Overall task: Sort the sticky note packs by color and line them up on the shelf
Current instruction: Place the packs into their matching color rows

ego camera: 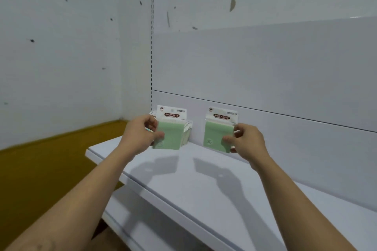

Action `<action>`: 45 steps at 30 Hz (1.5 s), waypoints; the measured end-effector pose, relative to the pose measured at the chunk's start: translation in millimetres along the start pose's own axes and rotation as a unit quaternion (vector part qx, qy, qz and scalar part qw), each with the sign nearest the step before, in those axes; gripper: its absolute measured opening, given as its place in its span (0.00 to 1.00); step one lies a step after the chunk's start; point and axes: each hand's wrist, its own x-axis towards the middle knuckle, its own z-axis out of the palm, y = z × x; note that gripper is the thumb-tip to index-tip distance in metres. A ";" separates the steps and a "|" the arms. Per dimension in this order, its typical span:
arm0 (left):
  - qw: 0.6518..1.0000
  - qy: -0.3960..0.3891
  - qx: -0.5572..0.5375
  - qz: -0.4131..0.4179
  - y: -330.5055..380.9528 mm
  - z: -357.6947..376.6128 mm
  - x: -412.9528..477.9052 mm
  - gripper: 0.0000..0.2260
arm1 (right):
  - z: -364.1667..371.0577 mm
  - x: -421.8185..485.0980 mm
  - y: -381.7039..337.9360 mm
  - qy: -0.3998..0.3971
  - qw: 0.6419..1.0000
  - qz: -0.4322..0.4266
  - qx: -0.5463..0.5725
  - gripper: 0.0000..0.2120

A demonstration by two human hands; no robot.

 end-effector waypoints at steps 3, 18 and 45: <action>1.000 0.008 -0.001 0.002 -15.5 -28.6 11.2 0.12 | 38.0 3.7 -15.1 -0.012 1.000 0.002 -0.011 0.09; 0.999 0.024 -0.014 -0.045 -121.4 -67.0 64.5 0.12 | 162.4 35.4 0.1 -0.034 0.995 0.068 -0.057 0.06; 0.989 -0.117 -0.009 -0.087 -221.7 37.5 202.9 0.08 | 289.7 136.9 106.0 0.048 0.995 0.028 -0.082 0.15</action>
